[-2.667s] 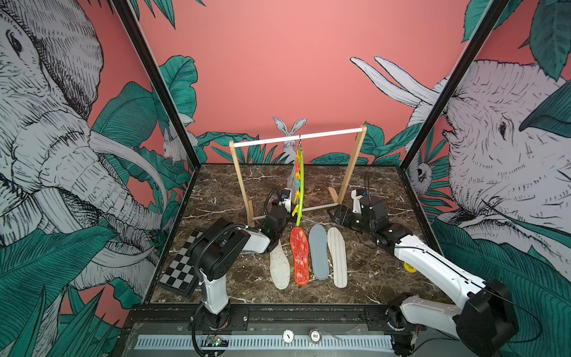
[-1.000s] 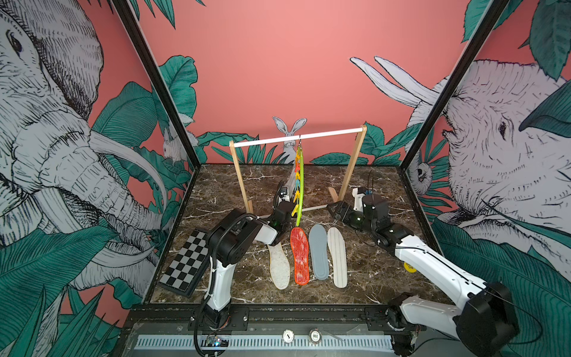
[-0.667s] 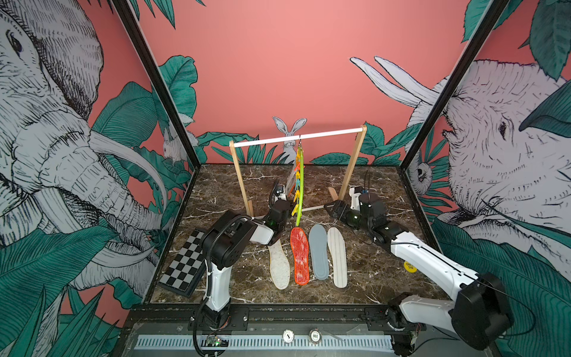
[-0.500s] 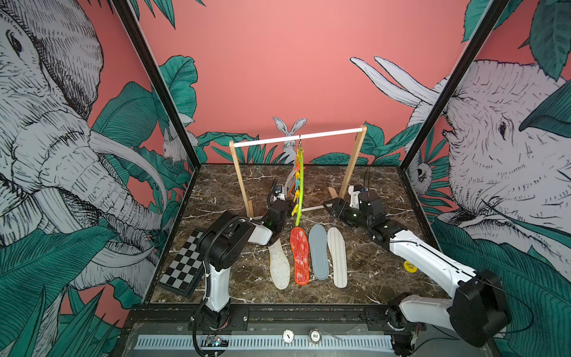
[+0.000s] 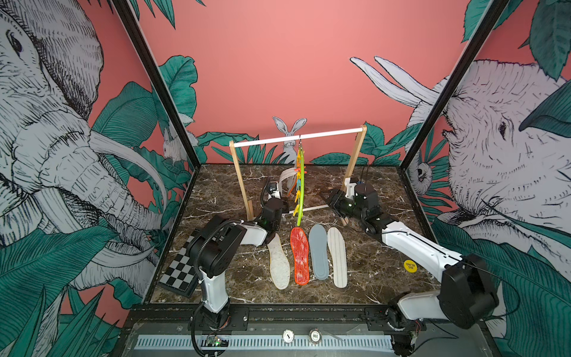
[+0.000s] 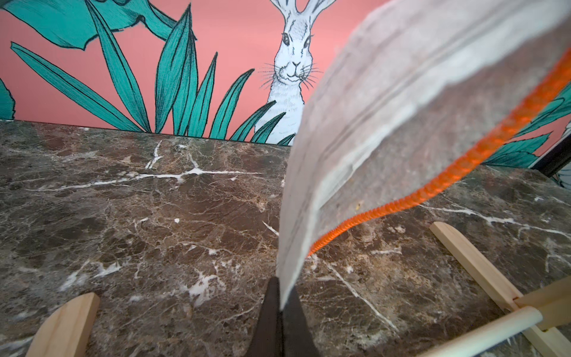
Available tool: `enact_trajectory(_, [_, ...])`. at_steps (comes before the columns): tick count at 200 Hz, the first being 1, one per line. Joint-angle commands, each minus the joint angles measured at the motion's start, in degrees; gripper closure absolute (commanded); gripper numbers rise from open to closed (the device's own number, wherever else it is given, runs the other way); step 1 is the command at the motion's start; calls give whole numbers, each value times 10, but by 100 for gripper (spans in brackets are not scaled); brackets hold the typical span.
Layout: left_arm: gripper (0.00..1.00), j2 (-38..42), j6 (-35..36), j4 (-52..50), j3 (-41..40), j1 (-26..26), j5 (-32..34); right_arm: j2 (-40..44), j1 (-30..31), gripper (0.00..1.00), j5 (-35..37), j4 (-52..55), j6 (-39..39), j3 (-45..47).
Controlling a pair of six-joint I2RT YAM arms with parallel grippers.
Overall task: Take the shoe insoles off the hanger
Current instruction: Remove the insole from the hanger.
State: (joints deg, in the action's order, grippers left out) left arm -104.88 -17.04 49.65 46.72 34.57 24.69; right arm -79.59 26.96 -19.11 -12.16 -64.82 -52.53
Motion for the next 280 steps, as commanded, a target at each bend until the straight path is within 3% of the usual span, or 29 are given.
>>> enact_trajectory(1, [100,29,11,-11,-1,-5,1,-15,-2,43,-4,-67,-45,-21])
enact_trajectory(63, [100,36,13,-33,8,-12,-13,-97,5,47,5,-204,-153,-70])
enact_trajectory(148, [100,51,11,-48,11,-22,-27,-165,31,32,37,-240,-180,-127])
enact_trajectory(182, [100,54,11,-50,9,-23,-31,-185,35,31,40,-253,-191,-141])
enact_trajectory(280, [100,53,10,-55,16,-23,-41,-234,39,48,34,-285,-216,-180])
